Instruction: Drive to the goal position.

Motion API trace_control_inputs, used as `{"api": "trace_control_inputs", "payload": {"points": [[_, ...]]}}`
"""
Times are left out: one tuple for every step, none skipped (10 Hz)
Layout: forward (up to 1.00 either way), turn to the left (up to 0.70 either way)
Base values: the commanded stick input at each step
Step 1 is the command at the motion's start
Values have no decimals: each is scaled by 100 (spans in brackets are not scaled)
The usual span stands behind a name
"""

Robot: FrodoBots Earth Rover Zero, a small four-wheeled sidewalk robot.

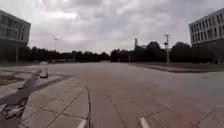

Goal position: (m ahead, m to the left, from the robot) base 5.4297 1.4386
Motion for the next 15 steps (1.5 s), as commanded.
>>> {"api": "trace_control_inputs", "payload": {"points": [[70, 0], [70, 0], [70, 0], [70, 0], [70, 0], [70, 0], [70, 0], [70, 0], [70, 0], [70, 0], [70, 0], [70, 3], [70, 10], [70, 24], [70, 35]]}}
